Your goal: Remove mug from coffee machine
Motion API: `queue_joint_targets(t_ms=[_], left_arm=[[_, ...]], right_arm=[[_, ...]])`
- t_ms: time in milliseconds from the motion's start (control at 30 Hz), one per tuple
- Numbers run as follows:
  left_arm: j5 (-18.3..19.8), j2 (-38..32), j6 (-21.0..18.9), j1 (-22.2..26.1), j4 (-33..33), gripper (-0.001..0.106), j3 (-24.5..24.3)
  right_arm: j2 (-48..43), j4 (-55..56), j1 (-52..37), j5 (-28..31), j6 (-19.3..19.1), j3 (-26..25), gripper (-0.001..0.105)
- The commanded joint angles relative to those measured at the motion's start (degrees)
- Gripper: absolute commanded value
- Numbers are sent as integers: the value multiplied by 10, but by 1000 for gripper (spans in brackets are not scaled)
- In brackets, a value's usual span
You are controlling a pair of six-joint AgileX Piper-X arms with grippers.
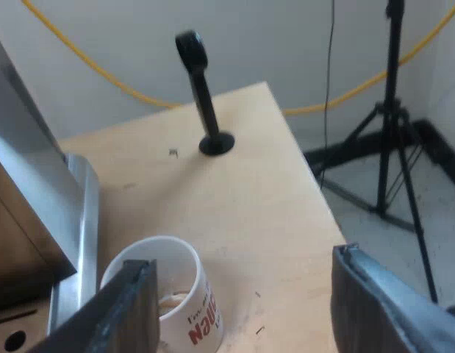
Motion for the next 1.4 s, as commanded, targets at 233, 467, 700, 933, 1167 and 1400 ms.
queue_joint_targets(t_ms=[233,467,700,933,1167,1400], left_arm=[[9,-88,0,0,56,79,-4],[35,-167,0,0,116,79,-4],[35,-234,-1,0,193,79,-4],[36,-240,-1,0,255,79,-10],[34,-240,-1,0,254,79,-10],[34,-240,3,0,239,79,11]], right_arm=[[-127,76,17,40,-24,-7,54],[-211,100,18,63,-22,-7,54],[-267,177,18,58,-22,-7,42],[-292,228,18,60,-18,-8,38],[-292,244,18,54,-18,-7,37],[-292,244,18,43,-18,20,37]])
